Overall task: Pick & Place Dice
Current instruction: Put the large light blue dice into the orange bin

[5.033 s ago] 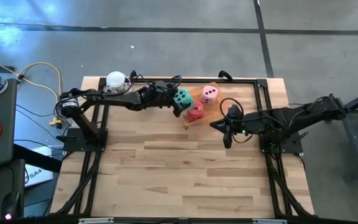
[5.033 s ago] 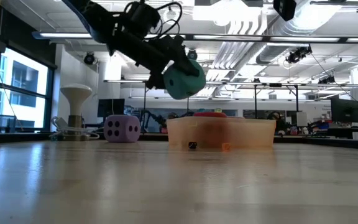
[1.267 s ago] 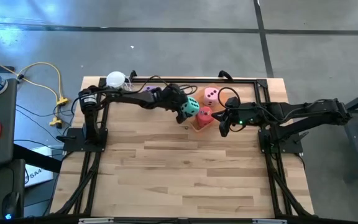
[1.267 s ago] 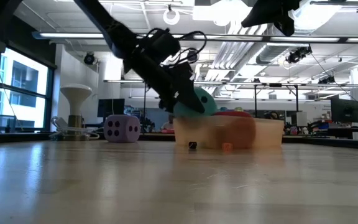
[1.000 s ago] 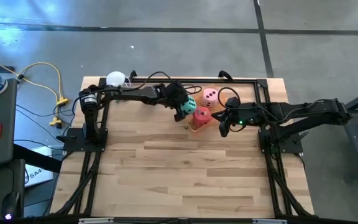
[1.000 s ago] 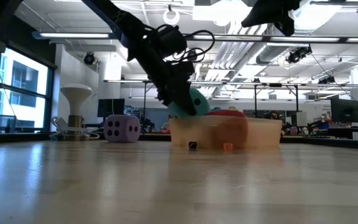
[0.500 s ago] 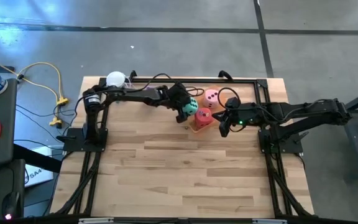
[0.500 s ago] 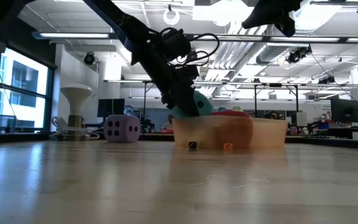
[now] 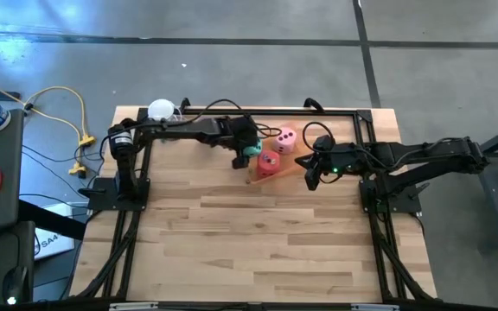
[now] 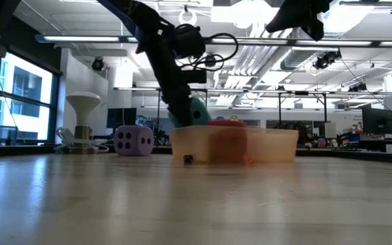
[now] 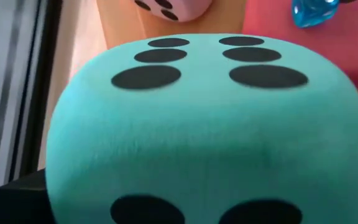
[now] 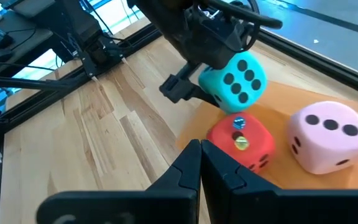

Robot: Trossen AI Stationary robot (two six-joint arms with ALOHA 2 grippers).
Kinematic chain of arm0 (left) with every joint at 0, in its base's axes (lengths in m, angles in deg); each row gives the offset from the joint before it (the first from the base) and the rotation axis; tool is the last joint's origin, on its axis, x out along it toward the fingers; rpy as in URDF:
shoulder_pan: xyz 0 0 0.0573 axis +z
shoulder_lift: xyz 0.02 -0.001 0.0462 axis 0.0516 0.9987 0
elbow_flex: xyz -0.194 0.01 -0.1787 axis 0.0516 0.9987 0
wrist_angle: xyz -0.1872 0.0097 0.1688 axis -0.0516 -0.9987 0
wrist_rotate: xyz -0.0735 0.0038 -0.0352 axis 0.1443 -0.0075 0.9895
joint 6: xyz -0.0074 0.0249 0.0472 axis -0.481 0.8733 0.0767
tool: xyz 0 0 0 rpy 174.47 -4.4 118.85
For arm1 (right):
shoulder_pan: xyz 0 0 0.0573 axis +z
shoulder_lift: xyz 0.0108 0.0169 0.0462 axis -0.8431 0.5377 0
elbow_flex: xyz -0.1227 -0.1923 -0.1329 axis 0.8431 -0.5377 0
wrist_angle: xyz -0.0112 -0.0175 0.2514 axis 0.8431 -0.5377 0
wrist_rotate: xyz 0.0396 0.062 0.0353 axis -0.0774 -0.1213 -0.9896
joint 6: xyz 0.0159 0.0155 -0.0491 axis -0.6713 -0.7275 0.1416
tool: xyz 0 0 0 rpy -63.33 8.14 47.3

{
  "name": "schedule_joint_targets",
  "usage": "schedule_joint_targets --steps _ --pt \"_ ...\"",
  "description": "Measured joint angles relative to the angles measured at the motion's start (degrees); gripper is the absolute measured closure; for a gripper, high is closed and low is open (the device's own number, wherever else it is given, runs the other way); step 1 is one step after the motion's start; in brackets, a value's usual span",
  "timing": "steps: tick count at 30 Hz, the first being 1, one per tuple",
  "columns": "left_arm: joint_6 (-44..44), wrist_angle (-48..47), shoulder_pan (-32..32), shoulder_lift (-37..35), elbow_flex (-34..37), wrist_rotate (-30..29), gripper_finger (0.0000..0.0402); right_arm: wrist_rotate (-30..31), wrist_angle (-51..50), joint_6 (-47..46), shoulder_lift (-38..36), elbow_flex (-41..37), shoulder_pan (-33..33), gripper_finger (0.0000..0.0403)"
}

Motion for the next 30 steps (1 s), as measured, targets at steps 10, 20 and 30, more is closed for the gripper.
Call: schedule_joint_targets --steps 10,20,30 --pt "-0.5 -5.3 1.3 0.3 -3.0 0.7 0.0002 0.4 0.1 1.2 0.0 0.0 0.0 0.0400" --pt "-0.1 -8.9 -0.2 2.2 -3.4 2.3 0.0002 0.4 0.2 1.2 0.0 0.0 0.0 0.0400" --pt "0.3 -10.5 -0.3 3.5 -6.1 2.3 0.0002 0.3 0.7 1.5 1.4 0.0 0.0 0.0400"
